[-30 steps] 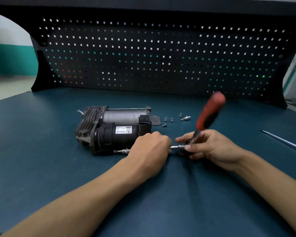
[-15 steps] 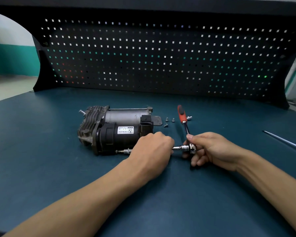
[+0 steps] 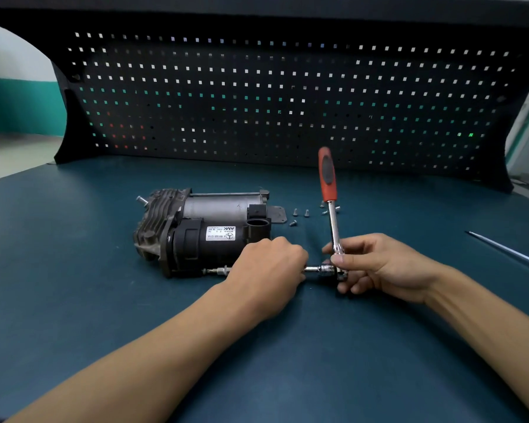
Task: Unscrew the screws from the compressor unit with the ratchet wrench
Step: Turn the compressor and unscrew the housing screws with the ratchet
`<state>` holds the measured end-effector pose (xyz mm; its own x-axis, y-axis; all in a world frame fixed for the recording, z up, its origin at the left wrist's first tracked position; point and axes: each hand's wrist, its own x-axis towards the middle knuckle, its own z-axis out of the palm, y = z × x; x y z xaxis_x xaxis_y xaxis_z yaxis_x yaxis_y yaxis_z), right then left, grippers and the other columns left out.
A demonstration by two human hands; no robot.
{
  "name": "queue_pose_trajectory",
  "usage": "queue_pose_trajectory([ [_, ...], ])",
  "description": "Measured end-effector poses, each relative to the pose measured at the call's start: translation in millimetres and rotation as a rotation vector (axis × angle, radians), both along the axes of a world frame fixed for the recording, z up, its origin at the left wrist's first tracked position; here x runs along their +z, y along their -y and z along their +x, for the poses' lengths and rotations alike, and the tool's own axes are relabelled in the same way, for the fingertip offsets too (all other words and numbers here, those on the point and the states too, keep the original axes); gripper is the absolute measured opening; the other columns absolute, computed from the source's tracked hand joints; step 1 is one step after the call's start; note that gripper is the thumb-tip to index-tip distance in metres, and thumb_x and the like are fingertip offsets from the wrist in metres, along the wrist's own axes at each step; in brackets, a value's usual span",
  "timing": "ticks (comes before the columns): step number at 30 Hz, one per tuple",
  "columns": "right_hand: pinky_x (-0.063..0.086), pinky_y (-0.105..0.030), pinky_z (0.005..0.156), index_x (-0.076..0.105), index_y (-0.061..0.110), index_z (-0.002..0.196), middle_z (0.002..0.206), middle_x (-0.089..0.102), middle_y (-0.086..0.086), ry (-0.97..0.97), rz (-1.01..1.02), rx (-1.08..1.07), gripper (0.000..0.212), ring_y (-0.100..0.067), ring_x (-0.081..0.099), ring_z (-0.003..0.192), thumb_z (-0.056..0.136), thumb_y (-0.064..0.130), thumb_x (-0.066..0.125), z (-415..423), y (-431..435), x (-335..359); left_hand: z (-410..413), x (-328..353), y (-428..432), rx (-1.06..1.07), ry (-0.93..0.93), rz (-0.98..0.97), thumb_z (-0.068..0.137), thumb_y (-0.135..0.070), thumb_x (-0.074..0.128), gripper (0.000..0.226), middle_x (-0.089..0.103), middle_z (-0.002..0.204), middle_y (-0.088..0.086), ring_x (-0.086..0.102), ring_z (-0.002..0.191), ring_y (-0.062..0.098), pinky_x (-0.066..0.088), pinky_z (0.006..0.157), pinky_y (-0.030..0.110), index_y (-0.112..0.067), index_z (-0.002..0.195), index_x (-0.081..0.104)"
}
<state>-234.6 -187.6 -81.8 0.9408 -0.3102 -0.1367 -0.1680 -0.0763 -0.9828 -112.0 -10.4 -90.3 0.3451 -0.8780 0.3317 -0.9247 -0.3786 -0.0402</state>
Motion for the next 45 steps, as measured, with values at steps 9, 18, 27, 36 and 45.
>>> queue_pose_trajectory([
  [9,0.054,-0.024,0.054,0.078,0.015,0.102,0.103,0.075,-0.006,0.056,-0.082,0.119,0.037,-0.021,0.070,0.070,0.065,0.016,0.083,-6.5,0.0,1.7,-1.5,1.1,-0.6,-0.003,-0.013,0.012,0.098,-0.040,0.052,0.022,0.063,0.105,0.005,0.061,0.094,0.033,0.038,0.066,0.036,-0.024,0.109,0.063],
  [18,0.053,-0.031,0.061,0.082,0.015,0.087,0.125,0.070,0.001,0.092,-0.243,0.195,0.039,-0.012,0.069,0.090,0.082,-0.020,0.067,-8.7,-1.2,0.8,-4.2,2.2,-1.2,0.002,-0.024,0.013,0.099,-0.047,0.047,0.029,0.064,0.108,0.007,0.060,0.099,0.034,0.034,0.067,0.036,-0.023,0.107,0.061],
  [27,0.052,-0.052,0.087,0.079,0.008,0.095,0.124,0.071,0.002,0.086,-0.313,0.166,0.035,-0.018,0.067,0.113,0.081,-0.022,0.066,-7.8,3.6,-2.7,-4.5,1.3,1.0,0.009,-0.042,0.005,0.100,-0.046,0.048,0.029,0.063,0.109,0.008,0.060,0.099,0.034,0.034,0.067,0.036,-0.021,0.109,0.061],
  [36,0.048,-0.020,0.049,0.074,0.013,0.110,0.104,0.076,-0.006,0.028,-0.133,0.093,0.043,-0.020,0.071,0.070,0.070,0.028,0.078,-5.0,-1.3,-1.5,-5.5,1.2,2.1,0.024,-0.094,-0.024,0.098,-0.045,0.052,0.028,0.062,0.102,0.010,0.059,0.095,0.035,0.032,0.065,0.036,-0.019,0.102,0.063],
  [45,0.044,-0.021,0.038,0.070,0.011,0.108,0.101,0.070,-0.013,-0.061,-0.076,-0.038,0.039,-0.026,0.066,0.050,0.087,0.043,0.061,3.2,-7.1,-0.8,-7.1,2.0,1.3,0.014,-0.102,-0.008,0.098,-0.045,0.054,0.029,0.063,0.106,0.009,0.059,0.098,0.034,0.035,0.069,0.036,-0.021,0.110,0.064],
])
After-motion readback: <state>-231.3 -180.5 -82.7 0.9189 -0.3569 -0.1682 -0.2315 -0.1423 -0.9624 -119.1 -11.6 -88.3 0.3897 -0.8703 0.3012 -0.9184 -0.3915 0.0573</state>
